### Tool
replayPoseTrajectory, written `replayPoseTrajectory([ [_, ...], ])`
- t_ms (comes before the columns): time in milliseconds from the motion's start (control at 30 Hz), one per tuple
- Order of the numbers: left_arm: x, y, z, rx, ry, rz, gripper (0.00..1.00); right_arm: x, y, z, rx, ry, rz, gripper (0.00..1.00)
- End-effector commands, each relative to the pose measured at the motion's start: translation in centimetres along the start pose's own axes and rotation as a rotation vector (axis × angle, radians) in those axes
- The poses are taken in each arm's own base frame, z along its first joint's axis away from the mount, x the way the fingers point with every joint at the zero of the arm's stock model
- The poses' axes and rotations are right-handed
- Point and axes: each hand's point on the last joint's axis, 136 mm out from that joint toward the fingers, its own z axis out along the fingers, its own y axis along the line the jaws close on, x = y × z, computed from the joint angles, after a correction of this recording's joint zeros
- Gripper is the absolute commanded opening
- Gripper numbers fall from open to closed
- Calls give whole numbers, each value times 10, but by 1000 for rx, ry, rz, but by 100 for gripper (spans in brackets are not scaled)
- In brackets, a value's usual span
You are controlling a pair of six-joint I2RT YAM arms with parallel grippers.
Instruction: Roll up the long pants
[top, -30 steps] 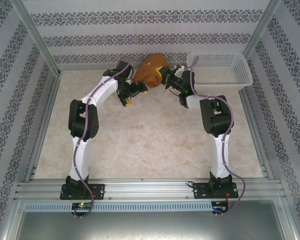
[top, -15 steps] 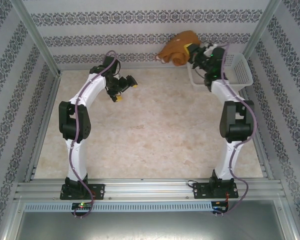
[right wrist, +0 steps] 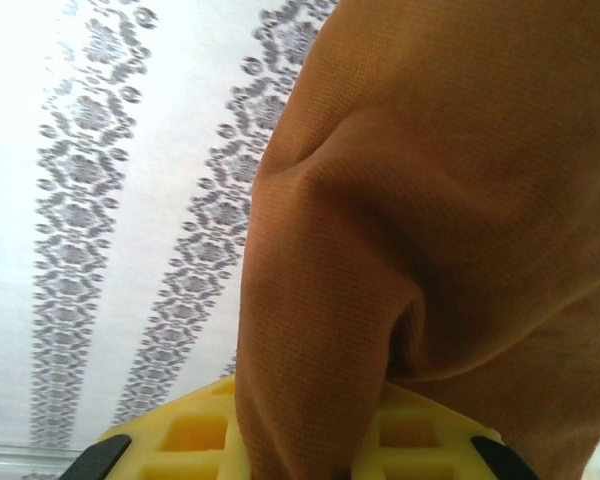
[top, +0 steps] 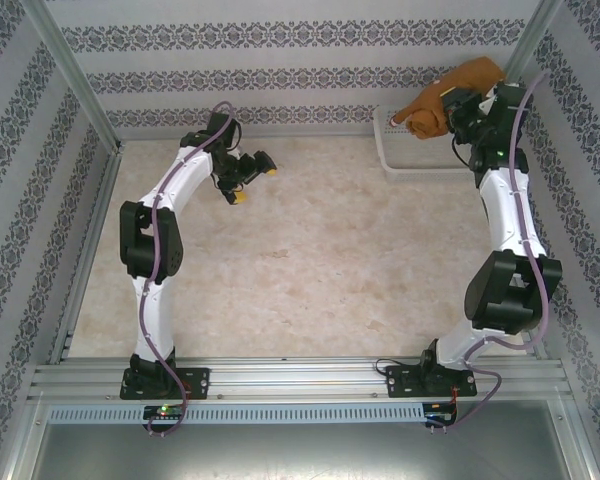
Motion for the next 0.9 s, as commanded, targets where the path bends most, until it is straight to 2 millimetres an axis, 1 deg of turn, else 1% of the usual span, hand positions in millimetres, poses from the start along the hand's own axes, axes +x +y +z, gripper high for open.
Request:
replayPoseTrajectory([
  [0, -4, 4, 6, 9, 25, -1, 100, -8, -15, 6, 57, -64, -89, 0],
  [133, -3, 6, 10, 12, 34, 5, 100, -14, -48, 15, 158, -106, -80, 0],
  [200, -4, 7, 11, 18, 42, 9, 100, -17, -62, 24, 191, -113, -70, 0],
  [267, -4, 7, 12, 24, 52, 16, 100, -20, -74, 34, 210, -123, -66, 0],
  [333, -5, 9, 12, 25, 57, 19, 100, -26, -80, 44, 216, -135, -62, 0],
  [433, -8, 14, 14, 25, 62, 18, 100, -33, -93, 69, 228, -133, -58, 0],
  [533, -13, 19, 16, 29, 68, 11, 100, -40, -106, 98, 239, -128, -56, 0],
  [567, -16, 22, 17, 25, 66, 9, 100, -43, -108, 108, 235, -128, -57, 0],
  [600, -19, 25, 18, 23, 64, 8, 100, -45, -115, 119, 237, -126, -56, 0],
  [667, -26, 29, 18, 22, 54, 6, 100, -53, -116, 136, 221, -141, -60, 0],
  [700, -32, 29, 16, 27, 41, 11, 100, -54, -125, 146, 229, -140, -56, 0],
  [733, -36, 30, 15, 26, 31, 18, 100, -56, -125, 152, 225, -138, -53, 0],
  [767, -42, 29, 13, 27, 16, 32, 100, -57, -132, 160, 234, -134, -42, 0],
  [867, -54, 32, 4, 8, -22, 82, 100, -44, -153, 181, 252, -105, -12, 0],
])
